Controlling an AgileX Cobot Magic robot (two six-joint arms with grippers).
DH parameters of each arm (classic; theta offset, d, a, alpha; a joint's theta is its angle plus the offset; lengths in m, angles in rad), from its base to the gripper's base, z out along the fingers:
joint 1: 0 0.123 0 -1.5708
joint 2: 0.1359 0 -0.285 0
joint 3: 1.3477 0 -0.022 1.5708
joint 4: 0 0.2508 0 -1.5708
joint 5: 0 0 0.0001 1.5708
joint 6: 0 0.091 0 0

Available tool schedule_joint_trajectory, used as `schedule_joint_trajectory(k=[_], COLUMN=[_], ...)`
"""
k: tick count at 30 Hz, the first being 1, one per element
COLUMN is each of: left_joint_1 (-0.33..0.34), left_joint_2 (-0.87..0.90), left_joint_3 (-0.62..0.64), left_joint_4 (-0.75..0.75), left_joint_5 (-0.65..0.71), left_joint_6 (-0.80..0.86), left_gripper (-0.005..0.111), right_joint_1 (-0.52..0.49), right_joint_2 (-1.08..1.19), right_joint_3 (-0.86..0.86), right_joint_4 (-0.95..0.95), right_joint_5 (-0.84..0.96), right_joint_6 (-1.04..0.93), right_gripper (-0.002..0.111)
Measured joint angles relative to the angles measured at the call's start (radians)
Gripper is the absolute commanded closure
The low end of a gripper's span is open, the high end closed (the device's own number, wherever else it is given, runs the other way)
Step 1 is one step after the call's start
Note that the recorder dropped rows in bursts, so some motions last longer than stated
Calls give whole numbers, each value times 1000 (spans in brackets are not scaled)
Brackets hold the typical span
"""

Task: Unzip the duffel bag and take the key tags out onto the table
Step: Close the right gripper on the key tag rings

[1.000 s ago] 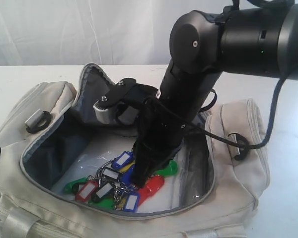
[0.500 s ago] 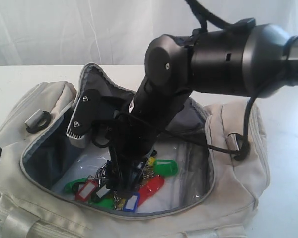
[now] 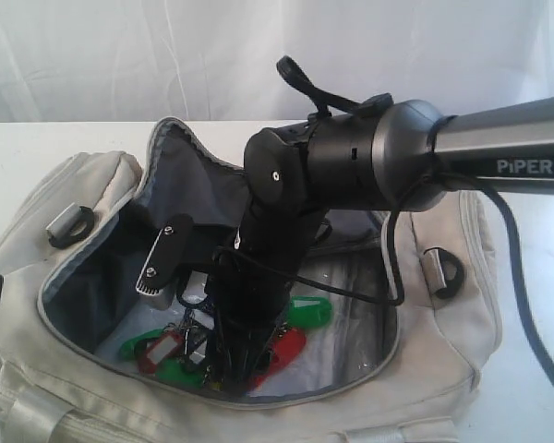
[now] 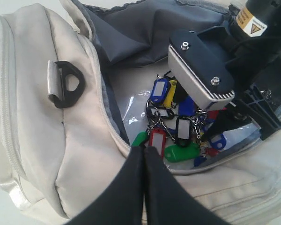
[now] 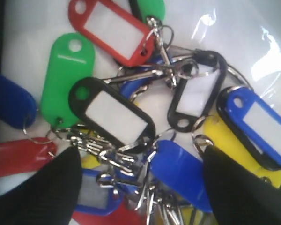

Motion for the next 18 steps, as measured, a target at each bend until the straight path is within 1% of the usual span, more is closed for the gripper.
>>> schedule_joint_trajectory(k=[1,4,5,7,12,15,17,18], left_joint_1=[0,0,0,0,0,0,0,0], left_joint_2=[0,0,0,0,0,0,0,0], left_joint_3=[0,0,0,0,0,0,0,0], left_joint_4=[0,0,0,0,0,0,0,0], left_joint_5=[0,0,0,0,0,0,0,0], left_joint_6=[0,0,0,0,0,0,0,0], left_gripper=[107,107,107,107,107,107,107,107], right_joint_1=[0,0,0,0,4,6,6,6], right_joint_2=[5,18,20,26,26,24,20,19], right_joint_3=[0,-1,-1,-1,-1,-1,-1,-1], right_joint_4=[0,-17,-32,-82,-218,-276,-299,-307], right_joint_5=[-4,-16,-25,-29,-46,-56,-60,-62], right_joint_6=[1,27,52,114,271,331,344,346], right_gripper=[43,57,62,69,70,70,68,65])
